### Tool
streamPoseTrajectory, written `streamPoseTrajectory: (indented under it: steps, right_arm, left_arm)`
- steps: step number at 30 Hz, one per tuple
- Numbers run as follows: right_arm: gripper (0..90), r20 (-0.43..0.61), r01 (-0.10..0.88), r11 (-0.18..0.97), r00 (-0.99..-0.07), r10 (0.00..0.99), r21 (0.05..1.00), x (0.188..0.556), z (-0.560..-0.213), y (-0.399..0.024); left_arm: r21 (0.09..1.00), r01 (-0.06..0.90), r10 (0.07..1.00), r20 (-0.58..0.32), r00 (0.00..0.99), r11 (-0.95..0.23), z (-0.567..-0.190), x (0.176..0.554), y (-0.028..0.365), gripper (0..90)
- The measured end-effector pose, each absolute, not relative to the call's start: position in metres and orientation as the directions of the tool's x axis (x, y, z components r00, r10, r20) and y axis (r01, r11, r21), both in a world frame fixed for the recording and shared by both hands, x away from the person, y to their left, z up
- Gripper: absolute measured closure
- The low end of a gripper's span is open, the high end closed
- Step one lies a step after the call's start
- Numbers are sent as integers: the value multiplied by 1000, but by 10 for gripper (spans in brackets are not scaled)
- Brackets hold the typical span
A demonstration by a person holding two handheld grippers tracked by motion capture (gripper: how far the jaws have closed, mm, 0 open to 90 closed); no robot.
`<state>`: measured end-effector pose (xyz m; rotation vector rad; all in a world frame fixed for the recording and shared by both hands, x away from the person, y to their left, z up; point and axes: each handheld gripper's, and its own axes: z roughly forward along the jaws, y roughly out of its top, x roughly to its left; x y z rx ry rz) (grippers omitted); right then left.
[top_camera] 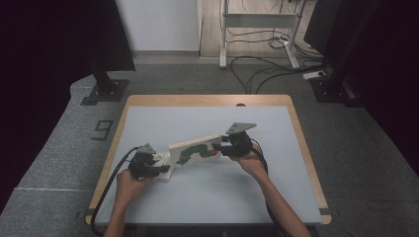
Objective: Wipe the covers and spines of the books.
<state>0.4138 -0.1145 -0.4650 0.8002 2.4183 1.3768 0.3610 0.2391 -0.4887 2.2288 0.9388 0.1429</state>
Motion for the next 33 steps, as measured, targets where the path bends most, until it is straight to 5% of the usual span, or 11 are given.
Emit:
streamPoseTrajectory:
  steps: [20,33]
  right_arm:
    - [542,50,338,413,-820,570,846,412,-464,-114]
    - [542,51,338,411,-820,570,847,412,-465,-114]
  left_arm:
    - [716,499,646,-88,759,-489,-434,351,241,659]
    - [655,558,653,-129,747,-510,-473,360,237,655]
